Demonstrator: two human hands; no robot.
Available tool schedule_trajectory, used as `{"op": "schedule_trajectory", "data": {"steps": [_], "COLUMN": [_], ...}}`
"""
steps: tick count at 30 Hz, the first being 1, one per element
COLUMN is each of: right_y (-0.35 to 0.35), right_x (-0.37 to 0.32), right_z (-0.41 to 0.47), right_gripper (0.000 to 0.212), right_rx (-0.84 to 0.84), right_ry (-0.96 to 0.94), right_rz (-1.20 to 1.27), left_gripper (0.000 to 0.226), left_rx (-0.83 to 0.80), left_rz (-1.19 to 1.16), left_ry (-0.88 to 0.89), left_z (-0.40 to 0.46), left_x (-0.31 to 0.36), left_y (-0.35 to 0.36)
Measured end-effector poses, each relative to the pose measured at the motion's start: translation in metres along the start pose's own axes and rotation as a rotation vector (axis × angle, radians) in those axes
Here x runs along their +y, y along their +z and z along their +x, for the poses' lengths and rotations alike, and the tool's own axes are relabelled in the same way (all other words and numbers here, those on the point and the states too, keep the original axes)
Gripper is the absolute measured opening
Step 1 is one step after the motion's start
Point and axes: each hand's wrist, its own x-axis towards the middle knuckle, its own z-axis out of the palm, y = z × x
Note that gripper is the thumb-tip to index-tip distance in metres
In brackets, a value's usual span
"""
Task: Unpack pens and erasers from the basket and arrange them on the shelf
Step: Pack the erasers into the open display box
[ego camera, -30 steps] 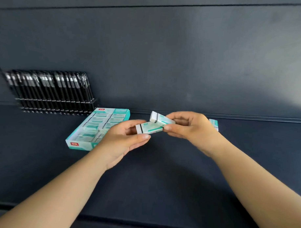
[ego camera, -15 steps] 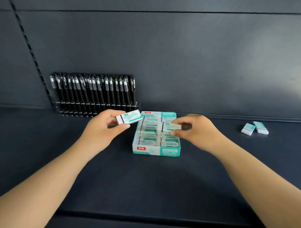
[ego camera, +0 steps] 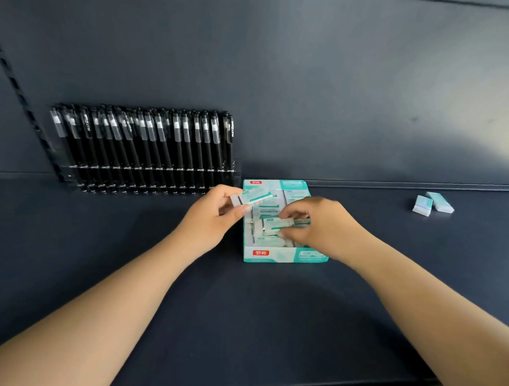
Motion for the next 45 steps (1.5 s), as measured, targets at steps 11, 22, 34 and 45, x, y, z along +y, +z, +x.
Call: {"op": "schedule_trajectory", "data": {"steps": [11,22,34,45], "right_y": [0.005,0.010,-0.001,-0.033], "right_x": [0.001,0.004,0.007,0.046], "right_z": [0.010,0.011,0.008,0.003], "right_gripper": [0.031,0.024,0.036,0.027], "right_rx": [-0.070,-0.021,0.036,-0.048], "right_ry": [-0.200,-0.144,-0.195,-0.030], "right_rz": [0.024,0.182,0.185,0.146], "left_gripper": [0.016,0.018,0.032,0.029], "left_rx": [-0.080,-0.098,-0.123,-0.189], "left_rz": [0.032,0.121,0.215,0.205], "left_ry": [-0.028,-0.008,0.087,0.005], "left_z": [-0.002,-0.003,-0.010,-0.002], "left_x": [-0.003,-0.002,0.005,-0.003], "left_y": [-0.002,-0.003,0.006,0.006]}}
